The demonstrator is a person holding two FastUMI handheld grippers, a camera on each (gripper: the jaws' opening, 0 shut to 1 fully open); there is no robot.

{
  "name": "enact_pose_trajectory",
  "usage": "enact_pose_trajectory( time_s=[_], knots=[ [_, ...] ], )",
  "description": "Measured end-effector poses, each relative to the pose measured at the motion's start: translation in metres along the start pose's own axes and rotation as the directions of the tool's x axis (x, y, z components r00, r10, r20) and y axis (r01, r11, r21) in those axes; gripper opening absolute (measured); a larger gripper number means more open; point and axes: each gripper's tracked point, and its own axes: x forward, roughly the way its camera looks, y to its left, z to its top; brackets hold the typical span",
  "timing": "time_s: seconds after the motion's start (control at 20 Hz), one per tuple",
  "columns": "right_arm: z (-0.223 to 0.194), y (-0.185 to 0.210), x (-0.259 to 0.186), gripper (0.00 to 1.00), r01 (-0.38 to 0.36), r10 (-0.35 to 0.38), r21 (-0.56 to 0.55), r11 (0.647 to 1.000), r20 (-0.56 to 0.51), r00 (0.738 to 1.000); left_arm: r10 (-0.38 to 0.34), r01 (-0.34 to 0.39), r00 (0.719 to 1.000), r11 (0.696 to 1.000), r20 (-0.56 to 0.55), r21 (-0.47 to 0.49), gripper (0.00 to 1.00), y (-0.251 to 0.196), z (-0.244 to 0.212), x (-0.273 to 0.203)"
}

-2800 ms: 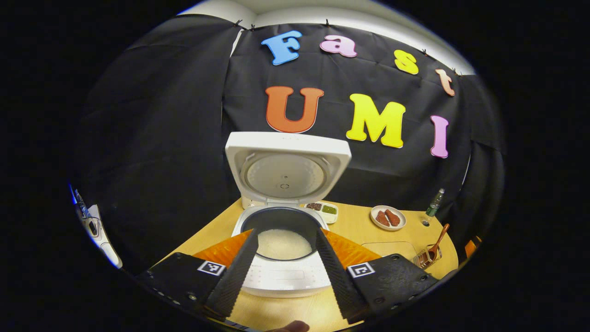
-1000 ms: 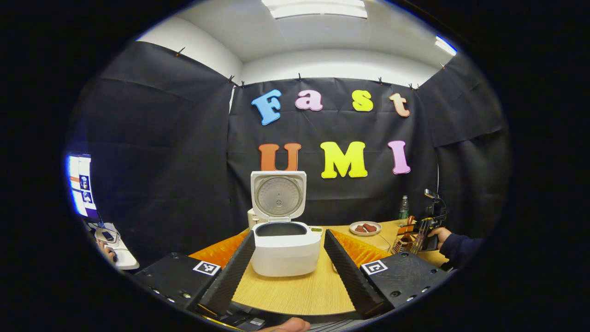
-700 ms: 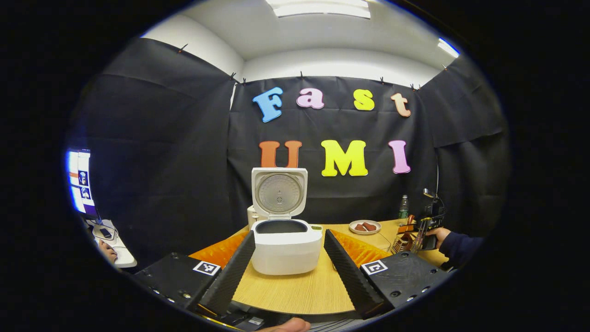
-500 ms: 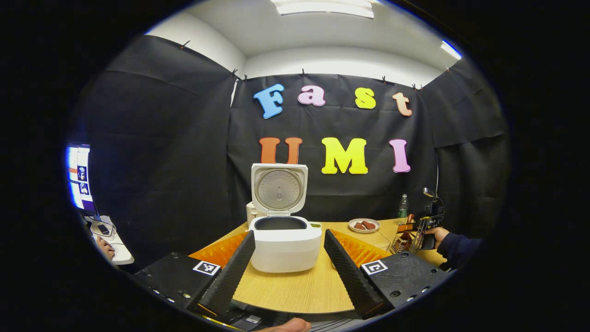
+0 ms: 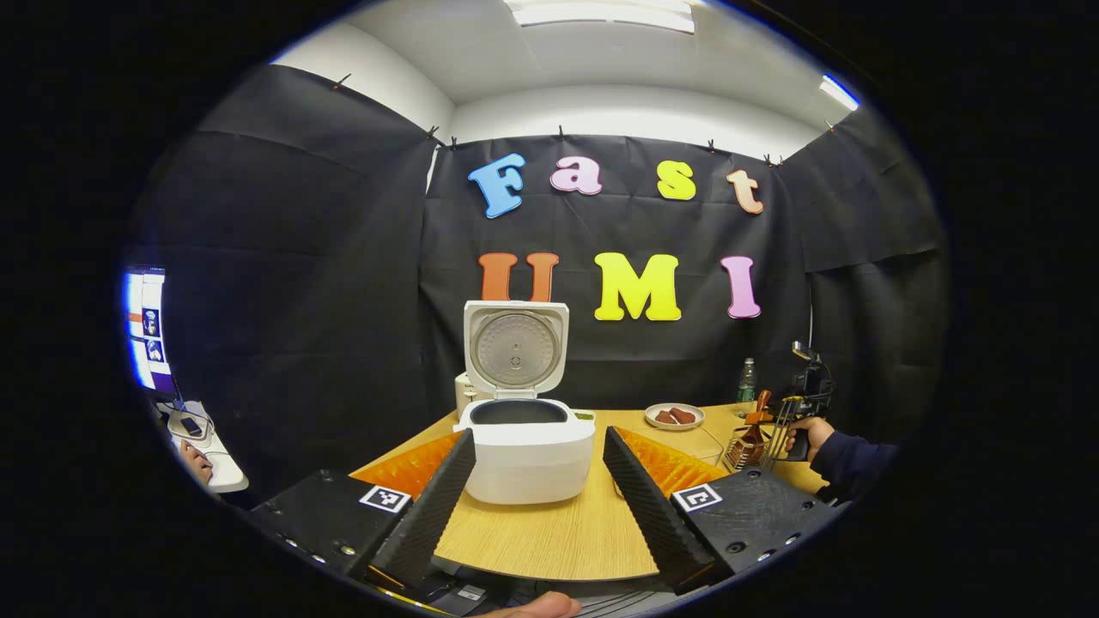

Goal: Close the left gripper, press the button to open the rice cooker; take a wooden spoon from the chopstick holder with the right hand, scoop a spoonful of rice and pour it into the rice cooker, then put the wooden spoon back into the chopstick holder.

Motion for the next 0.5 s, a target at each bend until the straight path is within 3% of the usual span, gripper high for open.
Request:
enact_pose_trajectory(
  time_s=[0.5],
  knots=[
    [0.034,0.015,-0.038,0.11,0.030,-0.021,-0.075,0.997,0.112,0.993,-0.012,0.011,1.000,1.000,0.024,0.026,0.95,-0.004,0.004,0.004]
  ],
)
